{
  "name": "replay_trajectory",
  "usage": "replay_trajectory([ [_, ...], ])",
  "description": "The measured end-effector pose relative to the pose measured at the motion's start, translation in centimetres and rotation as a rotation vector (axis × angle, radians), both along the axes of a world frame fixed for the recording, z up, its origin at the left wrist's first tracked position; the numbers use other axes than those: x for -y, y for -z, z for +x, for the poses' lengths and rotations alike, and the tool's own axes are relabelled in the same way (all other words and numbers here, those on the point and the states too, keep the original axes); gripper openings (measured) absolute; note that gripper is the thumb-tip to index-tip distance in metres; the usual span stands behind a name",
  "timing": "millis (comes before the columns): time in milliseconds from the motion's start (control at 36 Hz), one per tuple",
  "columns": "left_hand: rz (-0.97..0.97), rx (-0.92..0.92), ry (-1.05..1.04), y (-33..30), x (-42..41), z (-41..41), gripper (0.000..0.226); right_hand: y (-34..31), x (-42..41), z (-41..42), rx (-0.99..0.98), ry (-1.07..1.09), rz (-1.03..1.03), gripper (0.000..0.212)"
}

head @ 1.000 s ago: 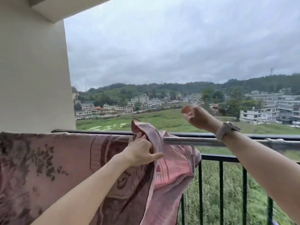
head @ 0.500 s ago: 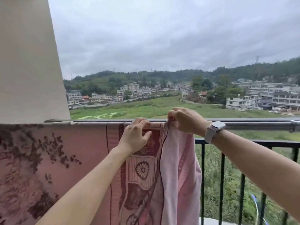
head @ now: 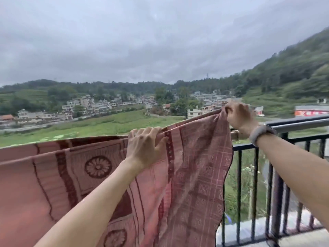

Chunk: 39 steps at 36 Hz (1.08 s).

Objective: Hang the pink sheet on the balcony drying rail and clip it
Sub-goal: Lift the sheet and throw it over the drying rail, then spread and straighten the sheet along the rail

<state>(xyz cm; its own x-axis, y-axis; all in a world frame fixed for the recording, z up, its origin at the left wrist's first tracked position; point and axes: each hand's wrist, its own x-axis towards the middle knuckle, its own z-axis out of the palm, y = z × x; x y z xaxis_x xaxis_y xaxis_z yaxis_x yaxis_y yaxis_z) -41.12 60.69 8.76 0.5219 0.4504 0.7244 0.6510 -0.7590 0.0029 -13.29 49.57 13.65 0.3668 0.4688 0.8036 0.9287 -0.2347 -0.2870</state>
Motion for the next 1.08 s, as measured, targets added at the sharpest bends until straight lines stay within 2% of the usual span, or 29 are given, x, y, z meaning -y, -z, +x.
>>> replay_trajectory([
  [56, -0.022, -0.013, 0.024, 0.1, 0.3, 1.9, 0.044, 1.3, 0.2, 0.1, -0.035, -0.054, -0.141, 0.029],
  [139, -0.004, -0.032, 0.028, 0.7, 1.2, 4.3, 0.033, 3.3, 0.2, -0.3, -0.091, -0.164, -0.108, 0.036],
  [250, 0.044, 0.039, 0.048, 1.2, 1.5, 5.2, 0.034, 5.5, 0.2, -1.6, 0.094, -0.290, -0.107, 0.029],
  [333, 0.082, 0.046, 0.058, 2.1, 1.1, 4.3, 0.034, 7.1, -0.3, -3.9, 0.262, -0.308, -0.096, 0.032],
  [444, 0.111, 0.132, -0.055, 4.3, 0.4, 0.6, 0.036, 9.4, -2.0, -7.6, 0.331, -0.281, -0.023, 0.039],
  [556, 0.106, 0.165, -0.202, 5.8, -0.9, -5.4, 0.045, 10.8, -4.3, -12.7, 0.329, -0.299, -0.005, 0.046],
  [667, -0.019, 0.161, -0.357, 6.5, -1.9, -12.7, 0.059, 11.6, -6.3, -19.2, 0.374, -0.387, -0.041, 0.053],
  [778, -0.158, 0.003, -0.446, 6.9, -2.3, -20.9, 0.071, 12.5, -8.6, -26.7, 0.409, -0.507, -0.058, 0.058],
  [861, -0.250, -0.070, -0.530, 8.0, -1.5, -28.1, 0.067, 13.5, -10.4, -33.4, 0.415, -0.611, -0.064, 0.055],
  [1083, -0.355, 0.090, -0.702, 11.2, 1.9, -51.0, 0.053, 16.9, -14.1, -56.0, 0.376, -0.860, -0.101, 0.049],
])
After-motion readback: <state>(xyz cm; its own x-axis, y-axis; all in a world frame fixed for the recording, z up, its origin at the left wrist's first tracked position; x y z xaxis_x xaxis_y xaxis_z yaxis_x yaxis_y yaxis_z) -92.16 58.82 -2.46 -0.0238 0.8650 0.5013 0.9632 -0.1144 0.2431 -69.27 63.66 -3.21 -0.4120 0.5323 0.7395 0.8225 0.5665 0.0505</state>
